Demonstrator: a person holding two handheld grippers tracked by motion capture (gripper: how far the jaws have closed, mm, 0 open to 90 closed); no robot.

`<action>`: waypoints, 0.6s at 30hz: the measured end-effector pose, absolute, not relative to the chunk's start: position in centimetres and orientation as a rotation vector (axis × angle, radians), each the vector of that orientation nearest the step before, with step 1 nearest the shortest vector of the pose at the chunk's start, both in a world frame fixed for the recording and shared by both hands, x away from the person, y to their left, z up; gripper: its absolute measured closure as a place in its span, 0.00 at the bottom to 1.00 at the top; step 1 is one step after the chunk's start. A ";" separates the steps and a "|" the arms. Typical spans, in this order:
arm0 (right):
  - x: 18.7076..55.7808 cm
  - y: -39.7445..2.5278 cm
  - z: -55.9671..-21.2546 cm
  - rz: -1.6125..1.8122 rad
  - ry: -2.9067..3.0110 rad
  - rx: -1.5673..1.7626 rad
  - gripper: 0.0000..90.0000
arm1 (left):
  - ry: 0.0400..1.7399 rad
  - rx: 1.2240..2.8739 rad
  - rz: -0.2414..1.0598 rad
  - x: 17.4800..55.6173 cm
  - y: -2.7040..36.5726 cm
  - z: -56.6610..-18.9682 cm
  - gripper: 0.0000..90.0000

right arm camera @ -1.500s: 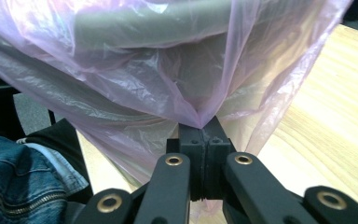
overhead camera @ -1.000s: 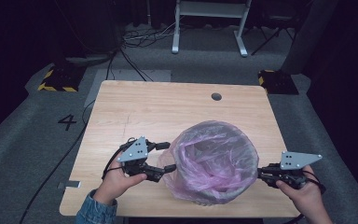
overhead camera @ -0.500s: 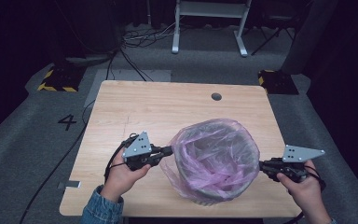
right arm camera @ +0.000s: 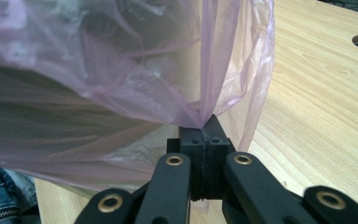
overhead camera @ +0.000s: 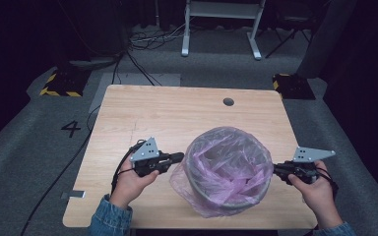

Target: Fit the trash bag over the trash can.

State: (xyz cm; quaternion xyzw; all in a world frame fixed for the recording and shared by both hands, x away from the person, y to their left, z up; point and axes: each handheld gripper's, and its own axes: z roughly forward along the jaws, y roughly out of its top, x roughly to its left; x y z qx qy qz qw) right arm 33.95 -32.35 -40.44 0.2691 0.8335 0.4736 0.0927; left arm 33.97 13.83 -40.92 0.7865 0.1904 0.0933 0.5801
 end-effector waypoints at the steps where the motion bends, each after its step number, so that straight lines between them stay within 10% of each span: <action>1: 33.8 -32.4 -40.4 1.404 2.475 0.797 1.00 | 0.423 1.841 0.228 33.5 13.9 -40.7 0.79; 8: 32.6 -33.3 -39.6 1.407 2.455 0.774 1.00 | 0.349 1.816 0.242 30.8 14.9 -39.5 0.37; 16: 31.9 -32.2 -38.2 1.405 2.484 0.627 0.99 | 0.283 1.836 0.219 31.1 12.7 -39.2 0.31; 18: 31.8 -31.8 -38.0 1.396 2.492 0.596 0.99 | 0.256 1.844 0.202 31.2 12.7 -39.1 0.43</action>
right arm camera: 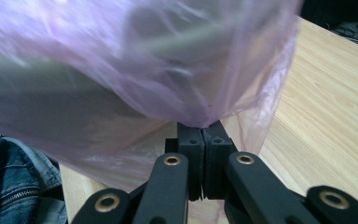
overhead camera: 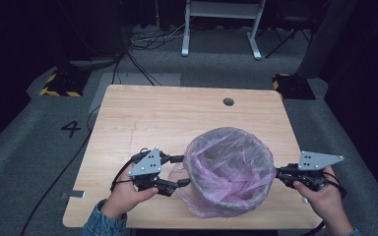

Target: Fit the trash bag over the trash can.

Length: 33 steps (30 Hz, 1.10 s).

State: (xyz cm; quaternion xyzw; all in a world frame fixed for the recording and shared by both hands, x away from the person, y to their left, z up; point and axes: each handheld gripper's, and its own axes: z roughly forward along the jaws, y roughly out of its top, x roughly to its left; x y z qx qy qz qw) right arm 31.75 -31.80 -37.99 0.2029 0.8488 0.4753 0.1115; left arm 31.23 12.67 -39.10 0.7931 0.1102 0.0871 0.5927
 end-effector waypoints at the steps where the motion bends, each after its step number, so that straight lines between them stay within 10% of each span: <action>1: 31.7 -31.6 -37.9 1.390 2.499 0.584 0.99 | 0.247 1.845 0.198 31.2 12.7 -39.0 0.51; 9: 31.9 -31.5 -38.0 1.367 2.496 0.575 1.00 | 0.262 1.861 0.248 31.6 12.9 -38.7 1.00; 33: 35.6 -31.8 -45.2 1.208 2.643 0.820 1.00 | 0.501 2.060 0.312 34.5 11.7 -43.2 1.00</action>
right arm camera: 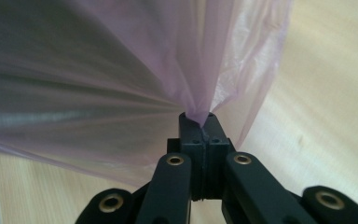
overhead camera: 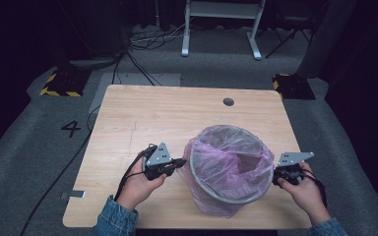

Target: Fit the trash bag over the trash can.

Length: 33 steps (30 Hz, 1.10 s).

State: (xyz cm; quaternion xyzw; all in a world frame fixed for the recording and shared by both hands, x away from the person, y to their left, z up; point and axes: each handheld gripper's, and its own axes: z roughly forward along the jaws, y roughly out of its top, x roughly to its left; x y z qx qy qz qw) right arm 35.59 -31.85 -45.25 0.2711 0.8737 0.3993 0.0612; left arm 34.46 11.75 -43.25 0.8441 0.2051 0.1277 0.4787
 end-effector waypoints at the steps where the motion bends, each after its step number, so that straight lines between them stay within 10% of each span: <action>1: 35.4 -32.0 -45.6 1.196 2.658 0.824 1.00 | 0.498 2.074 0.303 34.3 11.8 -43.6 1.00; 13: 31.9 -35.5 -46.9 1.163 2.702 0.906 0.97 | 0.535 2.049 0.268 32.5 15.2 -45.8 1.00; 17: 31.5 -36.4 -45.3 1.343 2.520 0.832 0.50 | 0.474 1.940 0.285 31.7 15.3 -44.3 0.51; 21: 31.3 -35.6 -43.6 1.447 2.490 0.721 0.38 | 0.421 1.905 0.293 31.7 14.0 -43.1 0.32; 25: 31.5 -34.6 -42.2 1.494 2.508 0.652 0.74 | 0.405 1.917 0.285 32.6 12.6 -42.9 0.36; 27: 31.6 -34.1 -41.8 1.505 2.528 0.627 0.92 | 0.365 1.946 0.253 32.9 12.1 -43.0 0.65; 30: 31.4 -33.4 -41.2 1.492 2.527 0.617 1.00 | 0.357 2.022 0.267 33.0 11.6 -43.6 0.97; 33: 31.3 -32.7 -40.7 1.512 2.498 0.602 1.00 | 0.387 2.079 0.262 33.1 11.5 -44.6 1.00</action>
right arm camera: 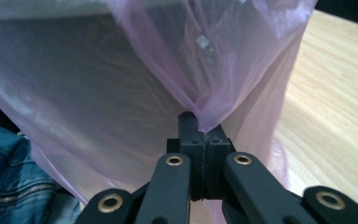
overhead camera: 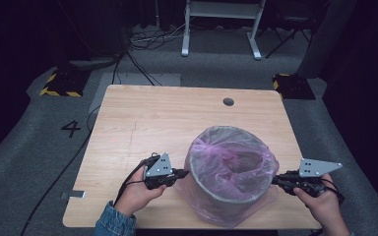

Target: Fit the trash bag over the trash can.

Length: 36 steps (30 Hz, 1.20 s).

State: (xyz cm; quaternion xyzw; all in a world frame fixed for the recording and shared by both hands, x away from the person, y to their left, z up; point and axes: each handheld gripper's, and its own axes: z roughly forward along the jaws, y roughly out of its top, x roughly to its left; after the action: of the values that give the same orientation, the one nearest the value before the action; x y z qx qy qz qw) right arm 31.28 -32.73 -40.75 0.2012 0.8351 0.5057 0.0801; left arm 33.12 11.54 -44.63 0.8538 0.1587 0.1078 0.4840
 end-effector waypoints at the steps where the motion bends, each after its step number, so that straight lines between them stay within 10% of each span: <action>1: 31.3 -32.5 -40.7 1.503 2.498 0.599 1.00 | 0.399 2.095 0.271 33.2 11.6 -45.0 1.00; 17: 32.5 -34.5 -48.4 1.078 2.756 0.899 0.98 | 0.493 2.218 0.297 33.8 12.5 -47.7 0.98; 20: 32.1 -35.0 -47.3 1.222 2.666 0.820 0.62 | 0.466 2.120 0.302 33.4 12.5 -46.7 0.63; 24: 31.4 -34.5 -45.1 1.344 2.578 0.671 0.45 | 0.413 2.030 0.316 32.8 11.8 -45.1 0.42; 29: 30.8 -33.7 -43.3 1.370 2.576 0.576 0.98 | 0.386 2.105 0.331 32.7 10.8 -44.6 1.00; 36: 31.7 -32.9 -47.4 1.127 2.789 0.711 0.91 | 0.423 2.181 0.321 33.3 9.8 -47.0 0.93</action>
State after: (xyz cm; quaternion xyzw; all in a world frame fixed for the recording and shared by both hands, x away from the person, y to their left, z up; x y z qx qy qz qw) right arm 31.66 -32.91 -47.44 0.2299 0.9020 0.3646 0.0253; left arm 33.32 9.76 -47.03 0.8754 0.1697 0.1290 0.4337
